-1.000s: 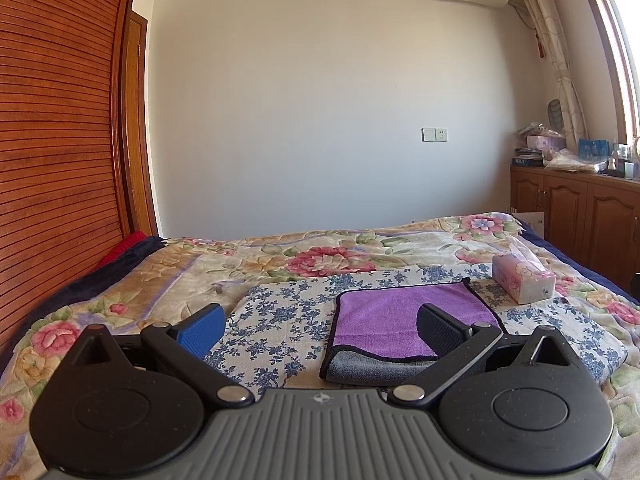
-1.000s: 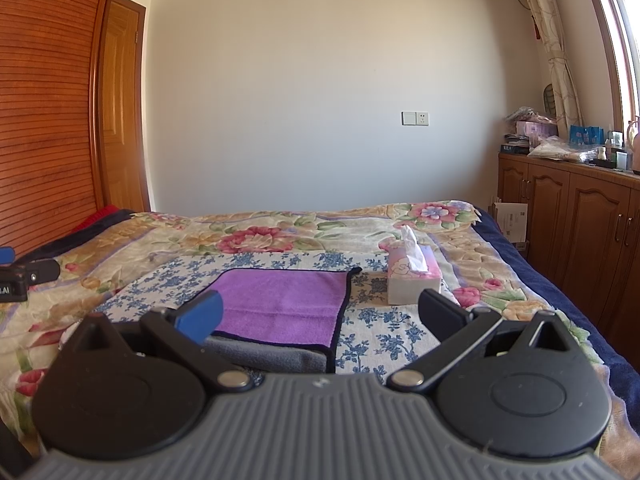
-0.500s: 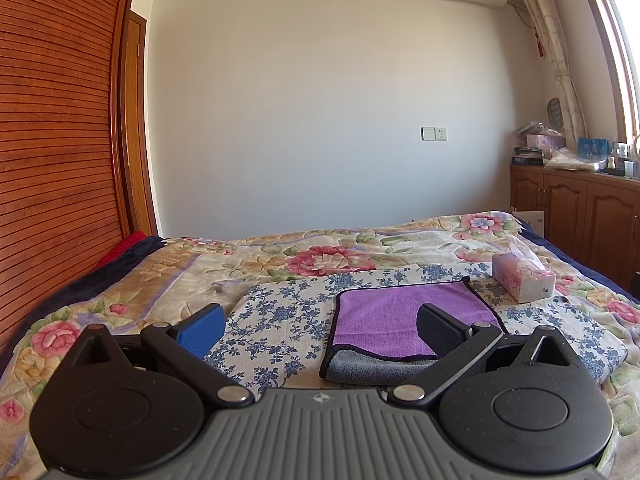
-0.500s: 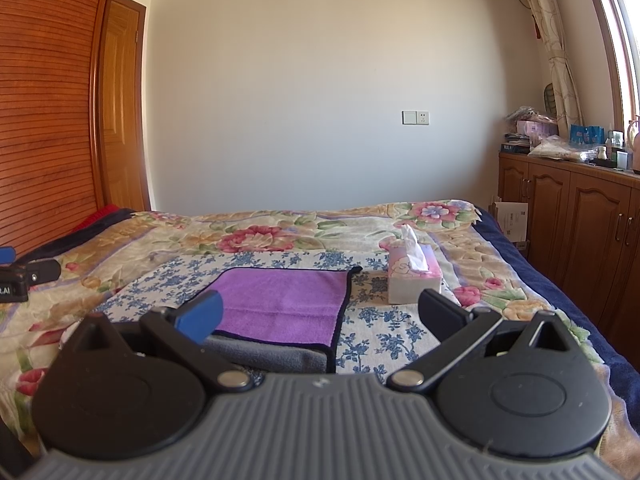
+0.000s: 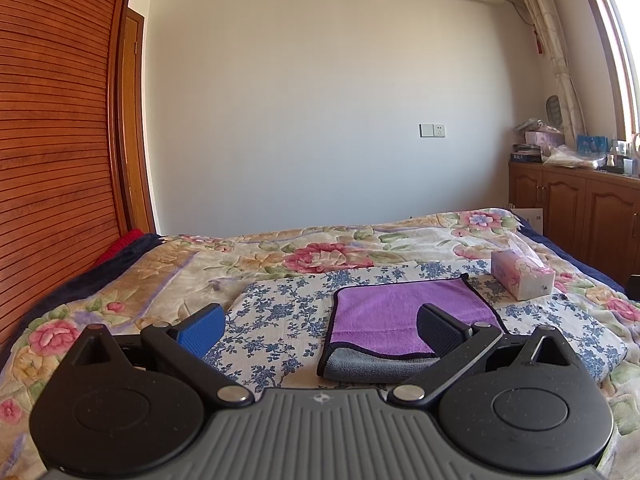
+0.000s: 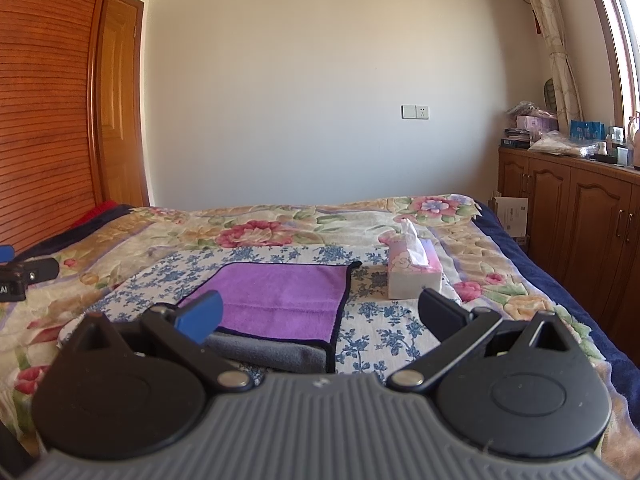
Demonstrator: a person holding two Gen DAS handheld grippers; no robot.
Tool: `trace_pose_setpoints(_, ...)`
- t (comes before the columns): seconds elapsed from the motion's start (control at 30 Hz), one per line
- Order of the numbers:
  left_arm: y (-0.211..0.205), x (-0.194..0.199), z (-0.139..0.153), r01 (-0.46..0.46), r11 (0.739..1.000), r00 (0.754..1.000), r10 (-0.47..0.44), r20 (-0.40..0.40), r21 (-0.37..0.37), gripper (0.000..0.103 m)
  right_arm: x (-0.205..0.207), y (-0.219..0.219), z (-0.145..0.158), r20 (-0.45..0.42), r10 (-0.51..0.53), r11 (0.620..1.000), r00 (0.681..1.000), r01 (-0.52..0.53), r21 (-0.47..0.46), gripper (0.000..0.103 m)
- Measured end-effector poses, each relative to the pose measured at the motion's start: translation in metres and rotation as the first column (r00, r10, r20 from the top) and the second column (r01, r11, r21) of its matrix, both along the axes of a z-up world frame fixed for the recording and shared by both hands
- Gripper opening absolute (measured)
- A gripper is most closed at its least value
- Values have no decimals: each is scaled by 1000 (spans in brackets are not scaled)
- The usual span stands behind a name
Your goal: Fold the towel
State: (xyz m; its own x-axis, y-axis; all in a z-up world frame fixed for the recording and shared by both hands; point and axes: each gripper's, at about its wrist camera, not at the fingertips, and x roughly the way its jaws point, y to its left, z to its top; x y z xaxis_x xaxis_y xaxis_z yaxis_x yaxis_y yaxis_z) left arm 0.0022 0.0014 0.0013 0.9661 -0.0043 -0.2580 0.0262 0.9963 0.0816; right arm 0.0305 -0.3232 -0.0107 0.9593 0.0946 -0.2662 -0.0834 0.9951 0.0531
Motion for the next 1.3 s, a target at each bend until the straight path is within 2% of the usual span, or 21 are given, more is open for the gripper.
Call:
trace_pose_setpoints(0.3, -11, 15, -7, 19, 999, 1000, -18, -13, 41, 103, 8, 0, -2, -23, 9, 1000, 1000, -9, 5, 103)
trace_pose_setpoints(0.9, -34, 42, -20, 101, 988, 991, -90, -100, 114, 103, 35, 4, -7, -75, 61, 998, 995, -60, 16, 103)
trace_pose_setpoints(1.13, -41, 47, -17, 104, 985, 990, -89, -113, 138, 103, 43, 4, -8, -89, 75, 997, 993, -73, 24, 103)
trace_pose_setpoints(1.3, -45, 57, -8, 111, 986, 989, -97, -109, 125, 103, 52, 0, -9, -97, 79, 996, 992, -76, 36, 103)
